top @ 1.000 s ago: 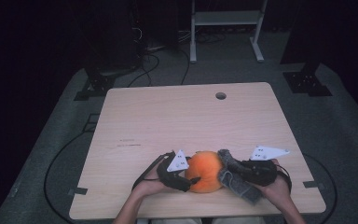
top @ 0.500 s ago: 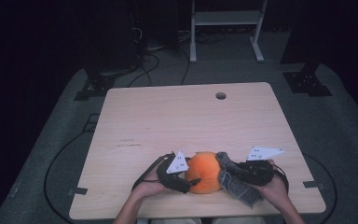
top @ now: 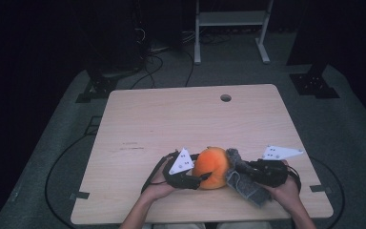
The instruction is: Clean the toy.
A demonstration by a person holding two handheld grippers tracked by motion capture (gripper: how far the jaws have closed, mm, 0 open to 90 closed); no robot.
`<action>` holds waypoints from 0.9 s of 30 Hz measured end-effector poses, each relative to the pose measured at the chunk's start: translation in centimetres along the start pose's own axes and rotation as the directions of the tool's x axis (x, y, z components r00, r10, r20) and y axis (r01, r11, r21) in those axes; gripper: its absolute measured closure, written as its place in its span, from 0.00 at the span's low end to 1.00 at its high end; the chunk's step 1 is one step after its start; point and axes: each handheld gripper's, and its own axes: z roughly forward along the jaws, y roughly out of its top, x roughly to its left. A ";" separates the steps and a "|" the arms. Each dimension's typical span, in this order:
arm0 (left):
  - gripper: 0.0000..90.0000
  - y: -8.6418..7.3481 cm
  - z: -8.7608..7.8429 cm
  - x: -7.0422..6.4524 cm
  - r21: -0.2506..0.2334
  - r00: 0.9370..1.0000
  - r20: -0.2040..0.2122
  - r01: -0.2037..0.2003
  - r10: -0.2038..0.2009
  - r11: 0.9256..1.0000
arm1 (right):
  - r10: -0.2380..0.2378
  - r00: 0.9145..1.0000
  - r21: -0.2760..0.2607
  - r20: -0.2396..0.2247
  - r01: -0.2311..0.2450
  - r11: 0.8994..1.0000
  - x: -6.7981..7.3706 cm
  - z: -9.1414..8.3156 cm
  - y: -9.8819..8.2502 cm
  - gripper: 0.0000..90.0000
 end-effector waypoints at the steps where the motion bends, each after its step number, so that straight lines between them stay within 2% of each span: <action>1: 0.33 -0.2 0.5 -0.3 0.022 1.000 -0.008 -0.027 0.027 0.999 | -0.024 0.999 0.029 0.033 0.023 0.999 0.0 0.2 0.1 0.85; 2: 0.32 -0.4 0.7 -0.4 0.015 1.000 -0.006 -0.023 0.024 1.000 | -0.033 0.997 0.066 0.066 0.028 0.997 -0.2 0.6 -0.1 0.85; 3: 0.31 -0.5 0.8 -0.3 0.009 1.000 -0.007 -0.016 0.016 1.000 | -0.018 0.997 0.088 0.080 0.011 0.996 -0.4 1.1 -0.5 0.85; 4: 0.31 -0.6 0.8 -0.3 0.009 1.000 -0.011 -0.020 0.021 1.000 | -0.013 0.997 0.089 0.081 0.006 0.996 -0.3 1.4 -0.7 0.85; 5: 0.30 -0.7 0.8 -0.4 0.004 0.999 -0.013 -0.030 0.030 1.000 | -0.036 0.996 0.083 0.079 0.029 0.996 0.4 1.5 -0.5 0.85; 7: 0.30 -1.0 0.8 -0.6 -0.008 0.998 -0.007 -0.059 0.059 0.998 | -0.120 0.992 0.064 0.036 0.118 0.991 2.4 1.5 0.7 0.85; 9: 0.30 -1.1 0.6 -0.9 -0.007 0.996 -0.006 -0.094 0.094 0.996 | -0.171 0.985 0.042 -0.029 0.172 0.984 3.8 1.8 1.7 0.85; 11: 0.31 -1.2 0.5 -1.0 0.012 0.994 -0.012 -0.109 0.109 0.994 | -0.194 0.981 0.065 -0.024 0.196 0.979 3.9 2.1 1.9 0.85; 12: 0.31 -1.3 0.4 -0.8 0.020 0.995 -0.005 -0.098 0.098 0.995 | -0.170 0.985 0.069 -0.018 0.171 0.983 3.5 2.3 1.6 0.85; 13: 0.30 -1.3 0.3 -0.6 0.017 0.998 0.009 -0.070 0.070 0.997 | -0.137 0.990 0.070 -0.021 0.138 0.988 3.0 2.5 1.1 0.85; 15: 0.19 -0.8 0.2 0.1 0.010 0.999 0.028 0.024 -0.024 1.000 | -0.113 0.993 0.064 -0.033 0.115 0.991 2.8 2.9 0.4 0.85; 16: 0.14 -0.7 0.2 0.4 0.007 0.998 0.026 0.065 -0.065 0.998 | -0.116 0.993 0.060 -0.036 0.118 0.991 3.1 3.0 0.4 0.85; 17: 0.10 -0.7 0.4 0.6 0.016 0.993 0.039 0.113 -0.114 0.993 | -0.123 0.991 0.058 -0.044 0.125 0.990 3.4 3.1 0.5 0.85; 18: 0.10 -0.9 0.7 0.6 0.041 0.992 0.044 0.121 -0.123 0.992 | -0.132 0.990 0.055 -0.056 0.135 0.989 3.7 3.2 0.6 0.85; 20: 0.23 -1.4 0.8 0.4 0.047 0.996 0.033 0.079 -0.080 0.996 | -0.132 0.989 0.057 -0.061 0.136 0.989 3.5 3.2 0.6 0.85; 22: 0.26 -1.5 0.6 0.4 0.061 0.998 0.034 0.052 -0.054 0.997 | -0.089 0.994 0.061 -0.061 0.093 0.994 2.3 2.9 0.1 0.85; 23: 0.27 -1.6 0.5 0.4 0.063 0.998 0.034 0.043 -0.045 0.997 | -0.083 0.996 0.076 -0.034 0.085 0.993 1.6 2.8 -0.4 0.85; 25: 0.28 -1.7 0.5 0.3 0.065 0.999 0.042 0.027 -0.030 0.998 | -0.038 0.999 0.113 0.029 0.034 0.993 0.1 2.2 -1.1 0.85; 27: 0.28 -1.8 0.3 0.1 0.063 0.999 0.051 0.005 -0.008 0.998 | -0.018 0.999 0.104 0.049 0.013 0.995 -0.3 1.7 -1.2 0.85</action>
